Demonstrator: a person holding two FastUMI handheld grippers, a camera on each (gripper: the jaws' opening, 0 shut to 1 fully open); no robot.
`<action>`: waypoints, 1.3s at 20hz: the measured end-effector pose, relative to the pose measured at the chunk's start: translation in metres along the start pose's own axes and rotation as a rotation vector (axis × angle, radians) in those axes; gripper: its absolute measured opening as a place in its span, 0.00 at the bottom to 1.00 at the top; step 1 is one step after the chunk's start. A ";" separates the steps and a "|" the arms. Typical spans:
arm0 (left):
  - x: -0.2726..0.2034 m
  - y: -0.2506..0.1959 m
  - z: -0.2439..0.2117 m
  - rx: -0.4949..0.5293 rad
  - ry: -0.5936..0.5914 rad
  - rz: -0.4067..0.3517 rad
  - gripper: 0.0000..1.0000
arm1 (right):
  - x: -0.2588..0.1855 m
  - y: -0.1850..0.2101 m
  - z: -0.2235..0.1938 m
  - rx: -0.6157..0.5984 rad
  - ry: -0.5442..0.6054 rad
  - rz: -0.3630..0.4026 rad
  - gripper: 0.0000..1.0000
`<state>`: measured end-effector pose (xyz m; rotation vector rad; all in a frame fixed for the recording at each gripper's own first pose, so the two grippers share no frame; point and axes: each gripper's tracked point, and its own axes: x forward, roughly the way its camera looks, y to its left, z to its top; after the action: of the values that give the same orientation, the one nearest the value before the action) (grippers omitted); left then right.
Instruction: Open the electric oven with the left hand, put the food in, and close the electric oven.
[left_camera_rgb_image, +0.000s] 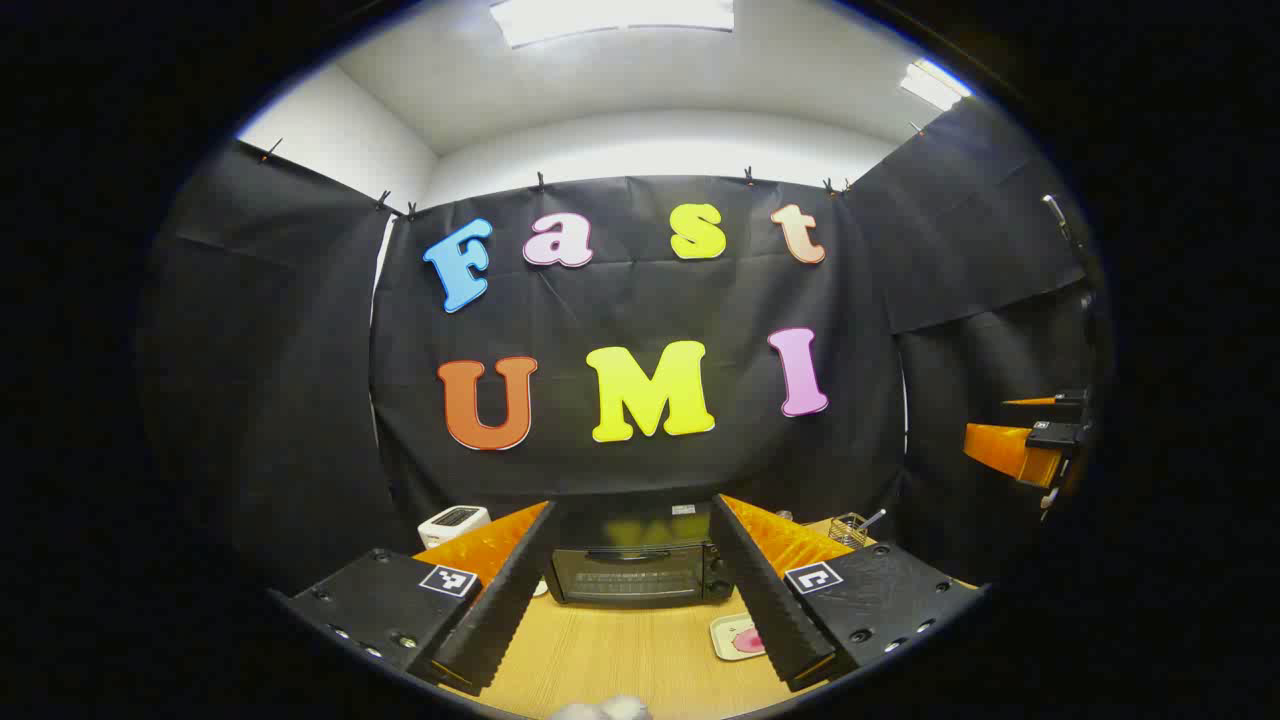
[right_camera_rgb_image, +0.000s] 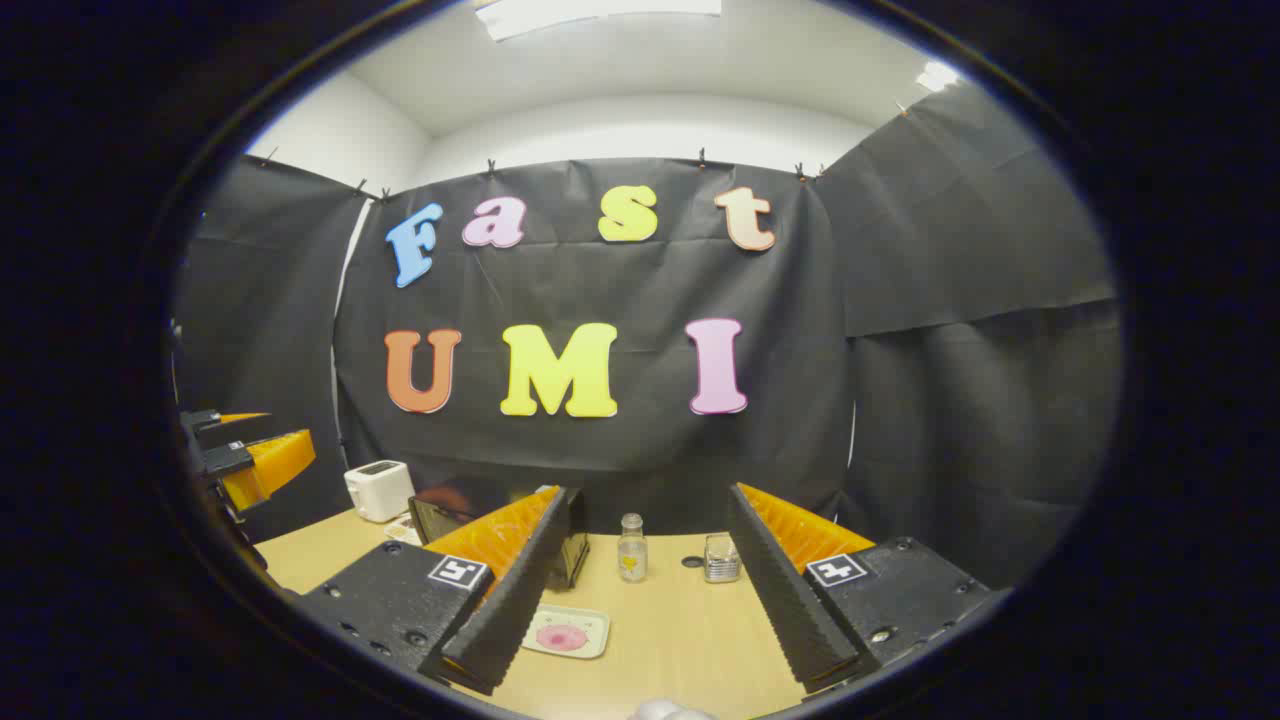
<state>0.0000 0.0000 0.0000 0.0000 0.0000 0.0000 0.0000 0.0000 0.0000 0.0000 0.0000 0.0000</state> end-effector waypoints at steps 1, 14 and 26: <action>0.002 0.001 -0.002 -0.010 0.004 -0.002 0.96 | 0.000 -0.001 -0.002 -0.001 0.004 -0.005 0.96; 0.027 0.021 -0.020 -0.036 0.026 0.002 0.96 | -0.002 -0.006 -0.010 -0.041 0.051 -0.038 0.96; 0.164 0.018 -0.084 -0.037 0.064 -0.034 0.96 | -0.003 -0.030 -0.020 -0.023 0.122 -0.136 0.96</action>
<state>0.1641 0.0178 -0.0835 -0.0366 0.0637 -0.0337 -0.0031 -0.0297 -0.0204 -0.0231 0.1221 -0.1358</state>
